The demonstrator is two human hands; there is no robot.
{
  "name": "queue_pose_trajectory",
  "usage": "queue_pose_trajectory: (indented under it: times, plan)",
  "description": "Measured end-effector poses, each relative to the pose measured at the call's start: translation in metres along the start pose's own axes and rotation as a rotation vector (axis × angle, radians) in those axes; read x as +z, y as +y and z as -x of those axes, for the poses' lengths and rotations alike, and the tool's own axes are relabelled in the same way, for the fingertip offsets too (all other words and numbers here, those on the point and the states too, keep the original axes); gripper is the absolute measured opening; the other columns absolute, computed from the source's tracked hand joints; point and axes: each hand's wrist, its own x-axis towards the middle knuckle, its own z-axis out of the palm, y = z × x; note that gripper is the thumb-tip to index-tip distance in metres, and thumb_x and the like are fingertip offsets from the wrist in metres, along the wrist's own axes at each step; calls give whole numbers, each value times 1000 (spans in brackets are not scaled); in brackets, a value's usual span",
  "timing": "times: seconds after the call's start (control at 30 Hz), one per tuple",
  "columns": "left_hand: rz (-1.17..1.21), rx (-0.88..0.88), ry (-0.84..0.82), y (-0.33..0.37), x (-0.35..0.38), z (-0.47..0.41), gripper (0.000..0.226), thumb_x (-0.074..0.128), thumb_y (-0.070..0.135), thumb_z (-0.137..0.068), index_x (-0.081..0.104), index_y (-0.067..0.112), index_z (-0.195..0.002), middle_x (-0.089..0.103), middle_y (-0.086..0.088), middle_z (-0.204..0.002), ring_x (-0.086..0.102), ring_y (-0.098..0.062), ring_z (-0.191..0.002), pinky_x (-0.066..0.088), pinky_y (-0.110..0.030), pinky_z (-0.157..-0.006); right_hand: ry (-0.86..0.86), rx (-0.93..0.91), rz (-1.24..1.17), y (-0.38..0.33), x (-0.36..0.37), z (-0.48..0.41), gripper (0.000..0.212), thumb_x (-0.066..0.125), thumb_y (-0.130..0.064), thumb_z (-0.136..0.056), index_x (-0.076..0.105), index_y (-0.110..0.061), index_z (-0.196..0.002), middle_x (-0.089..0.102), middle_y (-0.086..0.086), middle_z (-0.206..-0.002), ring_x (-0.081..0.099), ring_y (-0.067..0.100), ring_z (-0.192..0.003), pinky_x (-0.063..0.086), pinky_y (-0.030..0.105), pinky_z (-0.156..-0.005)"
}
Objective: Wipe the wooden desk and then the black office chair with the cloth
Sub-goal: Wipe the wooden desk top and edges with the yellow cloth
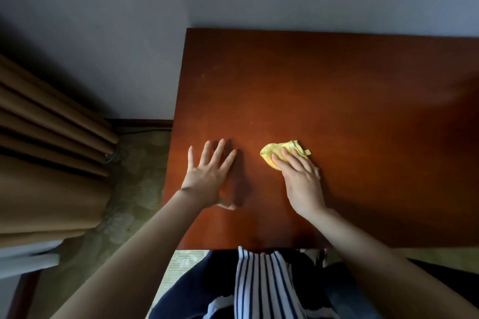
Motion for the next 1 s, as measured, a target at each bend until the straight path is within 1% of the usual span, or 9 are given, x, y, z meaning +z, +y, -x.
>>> queue_pose_trajectory:
  times: [0.1, 0.23, 0.37, 0.43, 0.53, 0.6, 0.67, 0.8, 1.0]
  plan:
    - [-51, 76, -11, -13, 4, 7, 129, 56, 81, -63, -23, 22, -147, -29, -11, -153, -21, -37, -141, -5, -65, -108, 73, 97, -39, -34, 14, 27, 50, 51, -5, -94, 49, -31, -136, 42, -9, -146, 30, 19, -140, 27, 44, -107]
    - [-56, 115, -25, -23, 7, 10, 128, 54, 81, -64, -23, 21, -147, -30, -11, -153, -21, -37, -141, -4, -65, -108, 126, 129, -87, -67, 30, 65, 55, 56, 3, -87, 55, -29, -132, 49, -6, -141, 39, 22, -135, 34, 46, -100]
    - [-41, 101, -20, -33, 9, 6, 129, 55, 81, -63, -25, 21, -146, -31, -12, -152, -21, -37, -141, -4, -65, -108, 147, 105, -49, -80, 39, 83, 65, 63, 11, -77, 60, -29, -127, 55, -6, -135, 48, 22, -127, 40, 46, -95]
    - [-30, 85, -23, -39, 10, 4, 131, 56, 81, -62, -26, 21, -145, -32, -12, -152, -21, -38, -141, -4, -65, -108, 78, 18, -28, -71, 33, 78, 68, 60, 12, -77, 58, -30, -129, 52, -7, -138, 45, 21, -130, 41, 47, -95]
    - [-22, 74, -36, -46, 16, 3, 132, 58, 80, -62, -27, 21, -144, -32, -13, -152, -22, -37, -141, -4, -65, -108, -109, -190, 22, -44, 16, 57, 68, 50, 11, -83, 50, -33, -135, 43, -9, -145, 31, 14, -138, 36, 45, -102]
    - [-25, 71, -31, -48, 20, 1, 133, 58, 81, -61, -30, 22, -143, -33, -12, -151, -24, -37, -140, -5, -64, -108, -195, -243, 31, -29, 6, 31, 67, 46, 9, -89, 44, -37, -138, 35, -13, -149, 19, 6, -141, 29, 41, -108]
    - [-27, 69, -17, -48, 22, -1, 134, 57, 81, -60, -32, 24, -141, -34, -11, -151, -24, -36, -140, -6, -64, -108, -185, -271, 33, -22, -1, -1, 64, 46, 7, -89, 46, -35, -138, 37, -11, -148, 21, 7, -140, 30, 40, -107]
    - [-33, 47, 4, -46, 26, -5, 136, 59, 81, -57, -33, 25, -141, -33, -10, -151, -22, -36, -141, -8, -62, -109, -123, -311, 12, -16, -7, -74, 56, 50, 5, -90, 51, -28, -135, 44, -4, -144, 34, 18, -138, 36, 43, -106]
    - [-46, 22, 20, -43, 27, -5, 140, 60, 81, -55, -40, 23, -134, -32, -10, -152, -20, -36, -142, -8, -61, -109, -136, -310, 8, -13, -11, -167, 54, 43, 5, -95, 46, -27, -138, 38, 0, -149, 27, 20, -141, 25, 42, -114]
